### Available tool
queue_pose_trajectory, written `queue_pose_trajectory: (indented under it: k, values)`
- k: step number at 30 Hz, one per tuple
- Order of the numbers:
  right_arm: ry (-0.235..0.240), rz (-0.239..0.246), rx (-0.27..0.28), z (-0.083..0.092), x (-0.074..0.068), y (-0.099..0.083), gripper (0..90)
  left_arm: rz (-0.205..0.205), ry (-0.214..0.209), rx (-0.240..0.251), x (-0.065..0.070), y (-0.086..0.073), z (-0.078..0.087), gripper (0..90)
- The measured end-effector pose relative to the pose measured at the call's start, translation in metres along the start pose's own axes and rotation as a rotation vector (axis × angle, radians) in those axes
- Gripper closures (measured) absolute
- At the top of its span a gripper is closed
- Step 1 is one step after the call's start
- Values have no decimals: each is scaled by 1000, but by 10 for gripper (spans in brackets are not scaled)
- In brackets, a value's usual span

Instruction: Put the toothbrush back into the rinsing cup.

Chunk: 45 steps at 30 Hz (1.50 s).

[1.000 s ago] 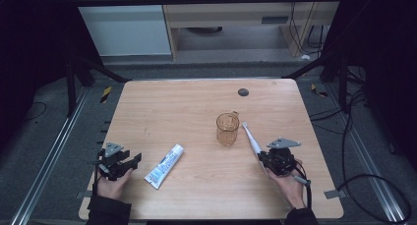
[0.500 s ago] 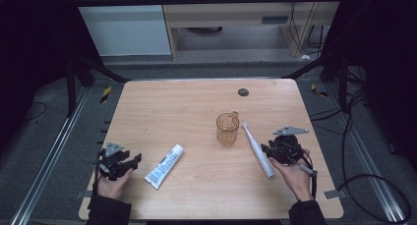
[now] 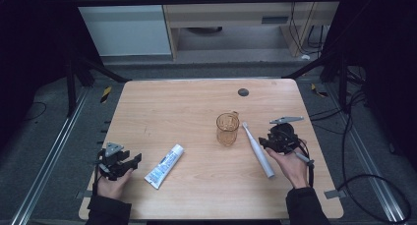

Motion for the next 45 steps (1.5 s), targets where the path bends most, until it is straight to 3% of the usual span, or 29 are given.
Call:
queue_pose_trajectory:
  k: [20, 45]
  values:
    - [7, -14, -131, -32, 7, 15, 608, -6, 5, -13, 0, -1, -1, 461]
    - [10, 8, -285, -67, 9, 6, 638, -11, 7, -26, -1, -2, -2, 459]
Point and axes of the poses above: each handheld gripper's, and its own axes: z roughly backward along the jaws, y roughly out of its top, x roughly to its right, the point moved 4 cm from there along -z, roughly forward along the jaws, and after that the axes turned 6 degrees about y, right-handed, at the moved point
